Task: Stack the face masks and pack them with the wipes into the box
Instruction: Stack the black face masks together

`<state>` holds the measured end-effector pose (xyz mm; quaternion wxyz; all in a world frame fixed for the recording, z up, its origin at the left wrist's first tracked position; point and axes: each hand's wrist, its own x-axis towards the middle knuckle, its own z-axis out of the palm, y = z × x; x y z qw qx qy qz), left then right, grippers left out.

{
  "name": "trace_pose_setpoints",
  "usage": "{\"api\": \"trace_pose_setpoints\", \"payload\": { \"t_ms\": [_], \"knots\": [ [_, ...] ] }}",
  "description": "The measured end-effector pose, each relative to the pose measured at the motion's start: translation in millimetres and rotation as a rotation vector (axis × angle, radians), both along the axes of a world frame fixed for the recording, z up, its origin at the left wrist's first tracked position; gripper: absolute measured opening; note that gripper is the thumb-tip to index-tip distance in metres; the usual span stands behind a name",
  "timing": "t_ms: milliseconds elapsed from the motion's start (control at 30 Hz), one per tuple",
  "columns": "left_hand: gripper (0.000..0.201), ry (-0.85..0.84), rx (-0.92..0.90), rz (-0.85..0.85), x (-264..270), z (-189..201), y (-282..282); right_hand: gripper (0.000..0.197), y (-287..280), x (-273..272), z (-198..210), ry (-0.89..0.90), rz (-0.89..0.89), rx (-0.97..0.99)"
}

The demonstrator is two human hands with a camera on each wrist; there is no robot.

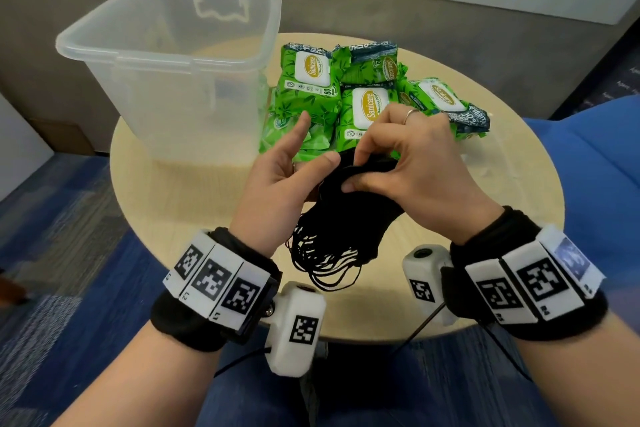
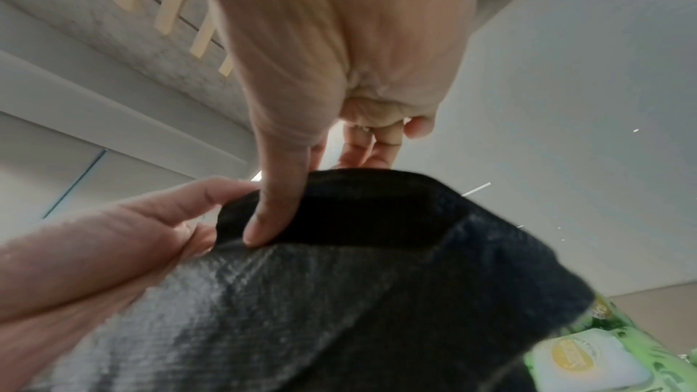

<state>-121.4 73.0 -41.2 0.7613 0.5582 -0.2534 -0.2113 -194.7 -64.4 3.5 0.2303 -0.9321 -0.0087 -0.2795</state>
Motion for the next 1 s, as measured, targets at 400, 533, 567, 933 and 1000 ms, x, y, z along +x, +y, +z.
{"api": "trace_pose_setpoints", "payload": {
  "t_ms": [400, 533, 567, 933, 1000],
  "knots": [
    [0.071, -0.188, -0.01, -0.012, 3.9, -4.2, 4.4, 0.03, -7.9, -4.2, 4.4, 0.124, 0.046, 0.37],
    [0.069, -0.249, -0.036, -0.033, -0.9, 1.6, 5.0, 0.036, -10.4, -2.4, 7.5, 0.176, 0.025, 0.394],
    [0.068, -0.25, -0.039, -0.033, -1.0, 1.4, 4.8, 0.037, -11.0, -1.7, 7.7, 0.191, 0.02, 0.4],
    [0.026, -0.295, 0.18, -0.113, -1.9, -15.0, -1.8, 0.034, -12.2, 7.6, 0.8, 0.103, -0.091, 0.291],
    [0.023, -0.268, 0.136, -0.075, -3.9, -12.6, 0.3, 0.034, -11.6, 4.1, -2.0, 0.155, -0.036, 0.307]
  ]
}}
